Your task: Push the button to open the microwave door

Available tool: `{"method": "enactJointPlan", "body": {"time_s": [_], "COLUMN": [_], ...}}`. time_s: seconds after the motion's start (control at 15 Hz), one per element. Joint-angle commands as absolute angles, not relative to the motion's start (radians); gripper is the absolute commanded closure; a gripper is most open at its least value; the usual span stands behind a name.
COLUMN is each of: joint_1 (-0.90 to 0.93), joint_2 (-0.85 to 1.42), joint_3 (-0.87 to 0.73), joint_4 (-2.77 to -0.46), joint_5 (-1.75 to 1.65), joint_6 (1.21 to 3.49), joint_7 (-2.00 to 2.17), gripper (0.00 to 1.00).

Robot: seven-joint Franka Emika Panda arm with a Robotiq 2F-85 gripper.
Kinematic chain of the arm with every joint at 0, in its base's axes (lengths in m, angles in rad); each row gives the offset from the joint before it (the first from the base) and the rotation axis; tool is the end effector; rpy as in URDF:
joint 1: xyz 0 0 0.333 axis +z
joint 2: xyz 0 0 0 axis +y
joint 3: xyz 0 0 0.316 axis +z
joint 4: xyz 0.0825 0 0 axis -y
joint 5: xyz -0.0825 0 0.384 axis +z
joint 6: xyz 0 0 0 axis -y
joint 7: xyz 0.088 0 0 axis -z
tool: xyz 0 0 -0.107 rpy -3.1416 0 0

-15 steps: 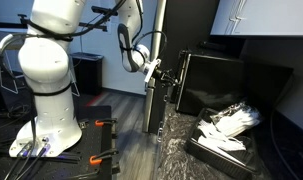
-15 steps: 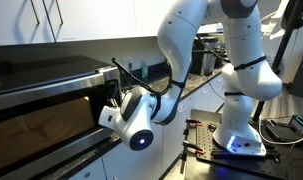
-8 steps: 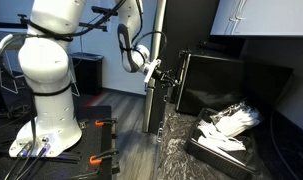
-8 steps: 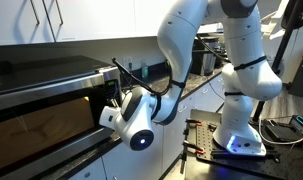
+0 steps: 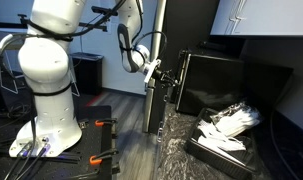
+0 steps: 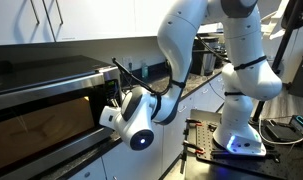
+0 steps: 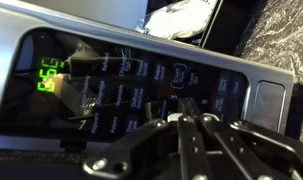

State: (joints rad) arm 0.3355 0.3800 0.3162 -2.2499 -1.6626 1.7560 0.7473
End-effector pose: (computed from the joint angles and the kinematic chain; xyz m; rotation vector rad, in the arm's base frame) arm 0.4602 0.2428 0.2122 1.5566 0.9326 0.3803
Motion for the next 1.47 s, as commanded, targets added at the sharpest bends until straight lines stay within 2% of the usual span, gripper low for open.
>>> {"method": "enactJointPlan", "body": {"time_s": [0.0, 1.4], "joint_1": [0.326, 0.317], "joint_2": [0.363, 0.362], "joint_3": [0.321, 0.316], "joint_4": [-2.265, -2.260], "joint_5": [-1.652, -1.671], "joint_6": [1.754, 1.768], "joint_7": [0.747, 0.742], "gripper": [1.00, 1.00]}}
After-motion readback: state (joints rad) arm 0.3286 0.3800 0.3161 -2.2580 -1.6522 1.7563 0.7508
